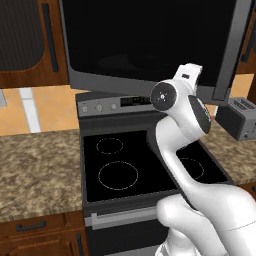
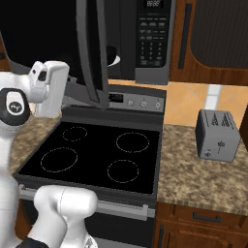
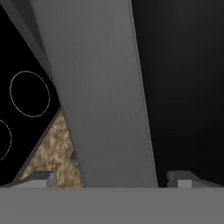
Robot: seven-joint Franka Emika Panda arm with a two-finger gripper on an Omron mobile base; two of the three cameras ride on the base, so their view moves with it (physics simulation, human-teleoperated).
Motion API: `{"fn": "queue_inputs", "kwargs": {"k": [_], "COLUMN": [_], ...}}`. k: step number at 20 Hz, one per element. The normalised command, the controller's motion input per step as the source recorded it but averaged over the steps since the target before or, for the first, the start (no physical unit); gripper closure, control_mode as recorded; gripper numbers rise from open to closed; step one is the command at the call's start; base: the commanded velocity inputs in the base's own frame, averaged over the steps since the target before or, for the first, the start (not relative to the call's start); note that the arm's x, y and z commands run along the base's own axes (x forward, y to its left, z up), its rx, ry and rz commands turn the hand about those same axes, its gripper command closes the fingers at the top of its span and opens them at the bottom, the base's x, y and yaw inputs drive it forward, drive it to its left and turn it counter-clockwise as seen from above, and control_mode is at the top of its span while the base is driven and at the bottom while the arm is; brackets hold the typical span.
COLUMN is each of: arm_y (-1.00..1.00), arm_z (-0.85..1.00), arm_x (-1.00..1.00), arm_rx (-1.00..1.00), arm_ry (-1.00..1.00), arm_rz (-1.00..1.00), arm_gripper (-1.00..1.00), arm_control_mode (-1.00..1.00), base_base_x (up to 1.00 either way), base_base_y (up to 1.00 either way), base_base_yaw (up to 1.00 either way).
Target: Open the microwave, place the bowl with waffle inside the microwave, then close the microwave door and turn it on.
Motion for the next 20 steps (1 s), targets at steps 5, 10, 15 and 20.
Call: {"fn": "queue_inputs", "kwargs": {"k": [5,10,15,20], "arm_y": [-0.12,-0.05,-0.18,-0.16], "arm_z": [0.04,0.00,0.00,0.00], "arm_x": [1.00,1.00,0.80,0.23], "arm_rx": [0.09,0.06,0.04,0.02], "arm_ry": [0.13,0.08,0.00,-0.07], "arm_rz": [0.09,0.08,0.14,0.23], "arm_gripper": [-1.00,-1.00,-1.00,-1.00], "arm_control_mode": [-1.00,-1.00,-1.00,-1.00], "base_base_x": [0.00,0.00,0.00,0.00], "base_base_y": [0.00,0.00,0.00,0.00], "base_base_yaw": [0.00,0.00,0.00,0.00]}}
